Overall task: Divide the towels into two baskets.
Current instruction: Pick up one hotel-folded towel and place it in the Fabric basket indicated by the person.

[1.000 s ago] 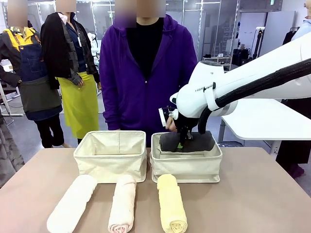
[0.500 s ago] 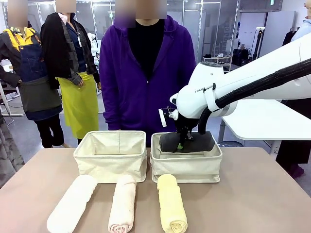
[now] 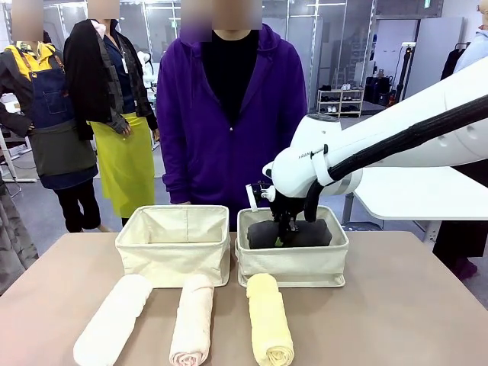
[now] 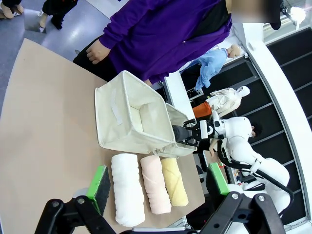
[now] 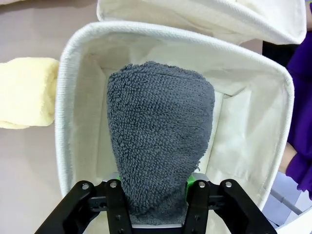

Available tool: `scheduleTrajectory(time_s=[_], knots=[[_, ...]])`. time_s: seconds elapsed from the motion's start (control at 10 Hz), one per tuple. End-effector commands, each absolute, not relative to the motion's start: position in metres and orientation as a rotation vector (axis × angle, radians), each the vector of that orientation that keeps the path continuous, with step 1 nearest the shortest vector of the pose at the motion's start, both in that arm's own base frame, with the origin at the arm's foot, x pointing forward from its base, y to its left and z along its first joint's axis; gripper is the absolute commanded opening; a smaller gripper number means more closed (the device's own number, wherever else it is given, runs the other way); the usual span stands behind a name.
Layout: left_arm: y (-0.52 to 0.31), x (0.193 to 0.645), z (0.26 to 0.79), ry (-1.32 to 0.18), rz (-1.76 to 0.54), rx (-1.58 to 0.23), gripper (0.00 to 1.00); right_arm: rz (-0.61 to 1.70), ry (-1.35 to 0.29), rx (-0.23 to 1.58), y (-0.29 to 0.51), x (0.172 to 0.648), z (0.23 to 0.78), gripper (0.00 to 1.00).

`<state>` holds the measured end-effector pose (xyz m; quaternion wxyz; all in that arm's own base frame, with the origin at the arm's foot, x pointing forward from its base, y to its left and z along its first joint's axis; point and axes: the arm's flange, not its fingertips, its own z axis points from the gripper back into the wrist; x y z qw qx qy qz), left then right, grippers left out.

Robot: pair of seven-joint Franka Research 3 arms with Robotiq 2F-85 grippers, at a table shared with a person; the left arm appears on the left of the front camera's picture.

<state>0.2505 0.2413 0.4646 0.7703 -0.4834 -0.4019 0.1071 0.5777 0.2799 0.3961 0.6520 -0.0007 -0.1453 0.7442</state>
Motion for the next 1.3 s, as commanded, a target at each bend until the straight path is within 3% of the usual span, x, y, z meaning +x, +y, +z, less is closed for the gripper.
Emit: scheduleTrajectory(time_s=[0.0, 0.1, 0.2, 0.5, 1.2], knots=[[0.243, 0.249, 0.466, -0.883, 0.227, -1.062, 1.0, 1.705, -0.308, 0.007, 0.278, 0.588, 0.398, 0.63], [0.243, 0.249, 0.466, -0.883, 0.227, -1.062, 1.0, 1.7, -0.302, 0.014, 0.276, 0.59, 0.396, 0.74], [0.243, 0.249, 0.466, -0.883, 0.227, -1.062, 1.0, 1.699, -0.301, 0.017, 0.276, 0.589, 0.396, 1.0], [0.243, 0.249, 0.466, -0.883, 0.227, -1.062, 1.0, 1.664, -0.307, 0.022, 0.273, 0.589, 0.399, 0.97], [0.243, 0.249, 0.466, -0.883, 0.227, -1.062, 1.0, 1.671, -0.315, 0.012, 0.271, 0.591, 0.395, 1.0]])
